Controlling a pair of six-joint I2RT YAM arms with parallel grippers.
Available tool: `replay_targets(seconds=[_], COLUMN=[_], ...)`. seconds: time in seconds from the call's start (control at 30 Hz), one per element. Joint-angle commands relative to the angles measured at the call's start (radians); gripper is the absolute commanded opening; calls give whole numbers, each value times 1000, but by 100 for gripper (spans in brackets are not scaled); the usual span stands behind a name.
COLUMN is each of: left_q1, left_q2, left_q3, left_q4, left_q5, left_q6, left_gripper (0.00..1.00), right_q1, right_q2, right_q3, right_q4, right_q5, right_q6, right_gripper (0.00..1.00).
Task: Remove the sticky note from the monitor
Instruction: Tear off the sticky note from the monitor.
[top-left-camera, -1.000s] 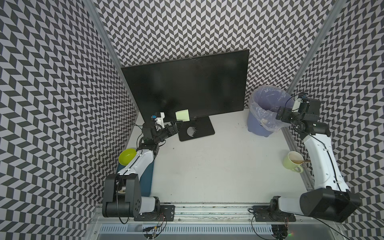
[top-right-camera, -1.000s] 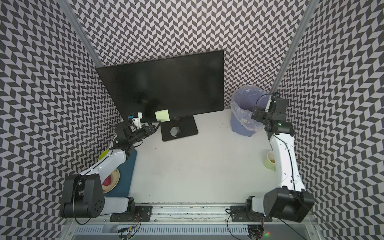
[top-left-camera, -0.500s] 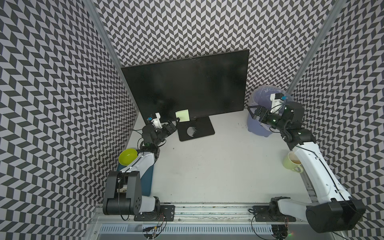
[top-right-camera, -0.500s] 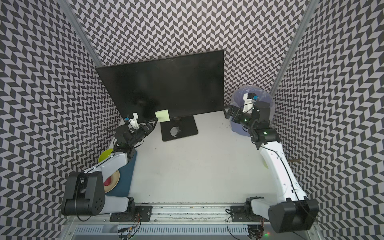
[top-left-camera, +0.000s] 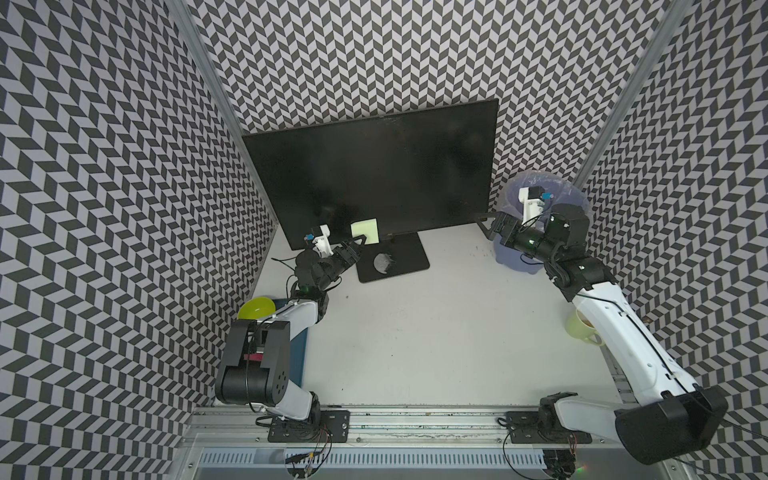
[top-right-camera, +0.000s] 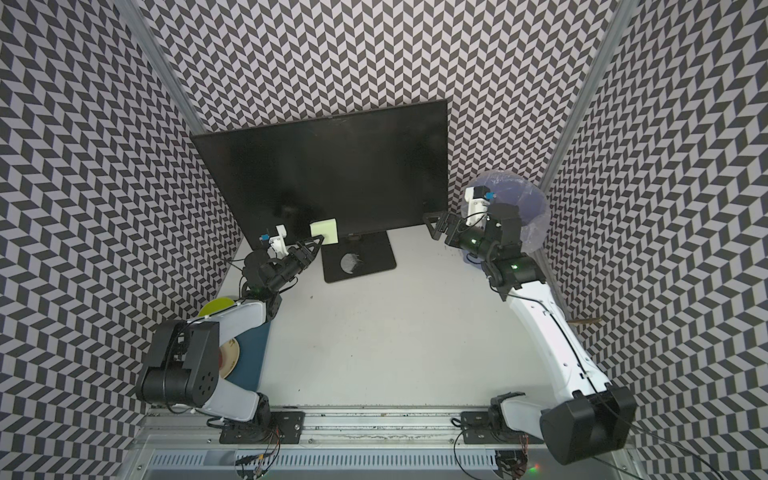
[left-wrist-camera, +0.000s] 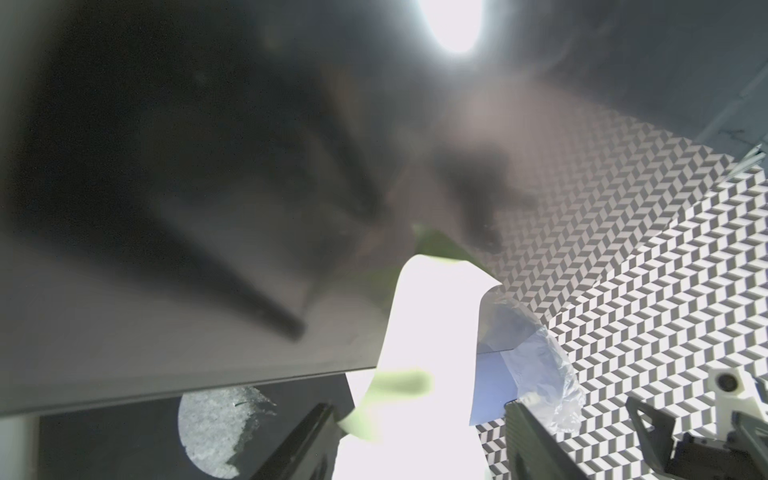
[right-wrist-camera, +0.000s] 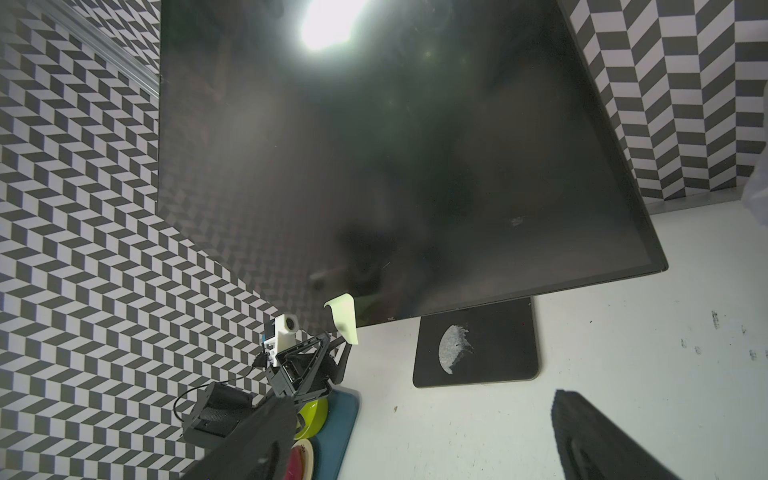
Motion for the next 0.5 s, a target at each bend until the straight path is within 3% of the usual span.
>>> replay_targets(seconds=[0.0,0.23,0.47], left_q1=[-1,-1,-1], left_q2=[12,10,-18], left_q3=[29,31,33], left_q4=[49,35,7], left_q5=[13,22,23], left_q6=[1,3,15], left_gripper=[55,32,1], right_q1=[7,8,13], right_q2=[7,8,16], right_q3=[15,12,5], right_q4=[62,61,81], right_q5=[-14,-16,-33], right_q6=[4,3,15], right_gripper=[99,99,99])
